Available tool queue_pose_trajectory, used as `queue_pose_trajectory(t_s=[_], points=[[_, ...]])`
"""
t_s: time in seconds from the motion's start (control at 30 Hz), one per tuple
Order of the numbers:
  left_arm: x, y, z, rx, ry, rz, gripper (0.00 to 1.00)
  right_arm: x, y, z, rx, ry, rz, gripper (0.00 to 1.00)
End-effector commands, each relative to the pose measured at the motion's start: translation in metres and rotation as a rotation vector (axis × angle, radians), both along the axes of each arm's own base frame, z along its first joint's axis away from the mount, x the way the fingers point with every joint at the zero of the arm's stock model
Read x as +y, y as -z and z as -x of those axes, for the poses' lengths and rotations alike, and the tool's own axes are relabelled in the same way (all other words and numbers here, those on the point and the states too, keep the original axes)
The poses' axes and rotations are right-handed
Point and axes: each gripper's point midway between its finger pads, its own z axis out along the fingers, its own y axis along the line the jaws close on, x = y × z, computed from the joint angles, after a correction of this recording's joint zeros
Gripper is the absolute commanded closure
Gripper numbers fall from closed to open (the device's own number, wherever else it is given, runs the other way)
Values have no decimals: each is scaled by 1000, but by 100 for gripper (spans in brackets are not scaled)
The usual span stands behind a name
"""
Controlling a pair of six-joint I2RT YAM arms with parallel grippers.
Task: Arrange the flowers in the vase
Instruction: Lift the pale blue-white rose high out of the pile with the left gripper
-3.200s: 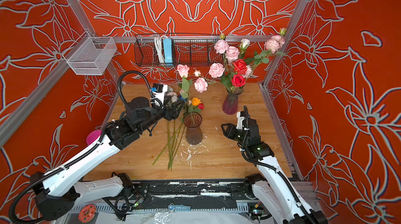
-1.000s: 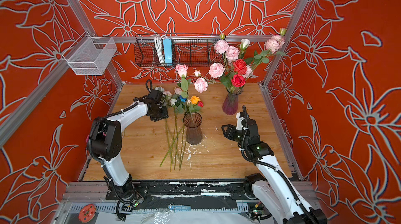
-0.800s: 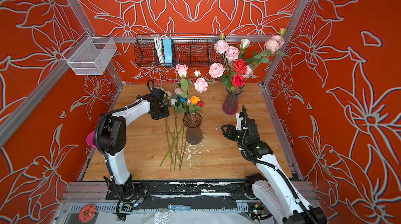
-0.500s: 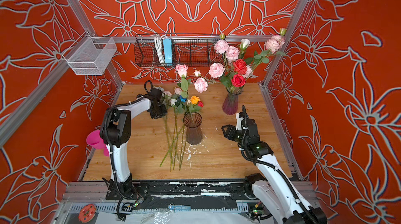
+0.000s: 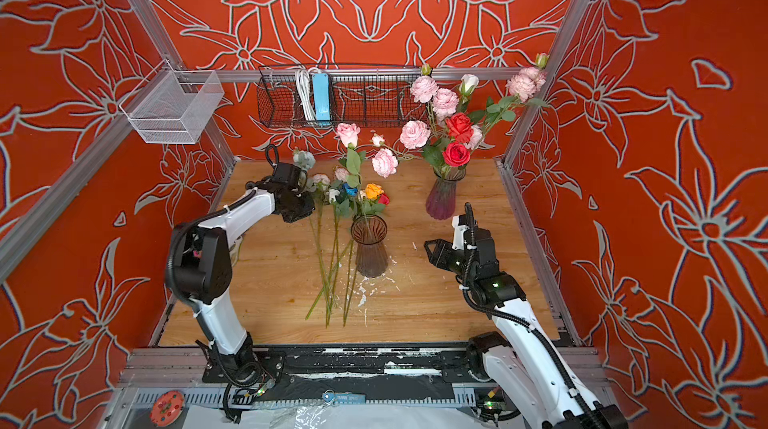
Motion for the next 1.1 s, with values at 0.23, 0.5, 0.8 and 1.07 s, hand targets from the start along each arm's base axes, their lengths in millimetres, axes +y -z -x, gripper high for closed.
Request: queue_pose_trajectory(t_s=[0.23,0.5,0.8,1.07], points=[[-13,-124,70,-486,101,118,100,54,-79,26,-306,-313,-313,43],[-13,-273,137,-1021,147,142,100,58,-83,35,-319,-358,-340,39],[-71,-436,170,-1414,390,162,100,30,-79,23,-355,-155,-270,39],[-159,-473,144,-1516,594,11,100,23,-81,27,-362,-125,-241,39]])
